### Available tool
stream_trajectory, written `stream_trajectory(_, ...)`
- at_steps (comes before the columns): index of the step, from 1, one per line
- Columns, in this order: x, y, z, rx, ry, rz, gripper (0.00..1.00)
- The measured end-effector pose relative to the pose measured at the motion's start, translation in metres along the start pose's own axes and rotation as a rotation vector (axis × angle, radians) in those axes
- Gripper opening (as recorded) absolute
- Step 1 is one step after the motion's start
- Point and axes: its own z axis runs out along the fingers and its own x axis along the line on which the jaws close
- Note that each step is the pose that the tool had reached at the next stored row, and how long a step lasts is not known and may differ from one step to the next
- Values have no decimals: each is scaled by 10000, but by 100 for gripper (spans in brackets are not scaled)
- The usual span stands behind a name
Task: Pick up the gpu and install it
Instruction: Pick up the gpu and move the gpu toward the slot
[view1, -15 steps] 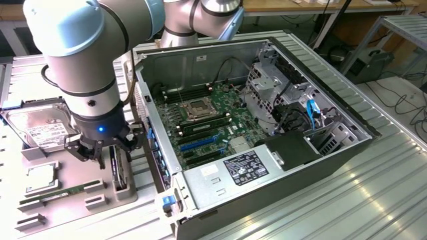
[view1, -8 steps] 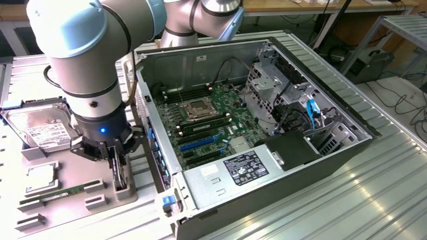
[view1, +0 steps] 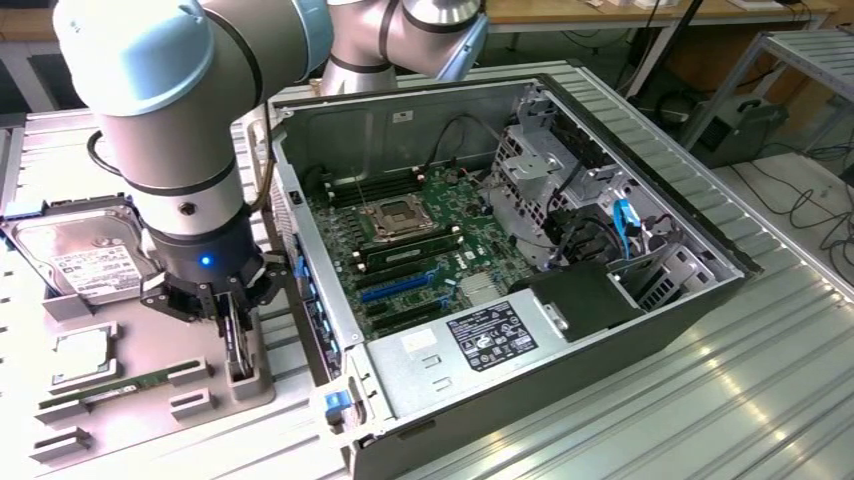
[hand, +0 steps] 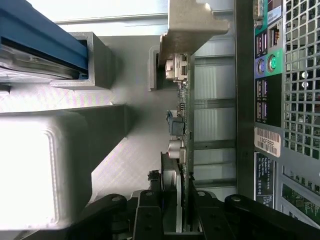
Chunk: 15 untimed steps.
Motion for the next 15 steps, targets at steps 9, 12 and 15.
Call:
stream_trajectory(9, -1, -15, -282, -7, 0, 0, 28)
stream_trajectory(12, -1, -19, -377, -7, 0, 0, 28)
stream_trajectory(15, -1, -22, -449, -6, 1, 0, 28)
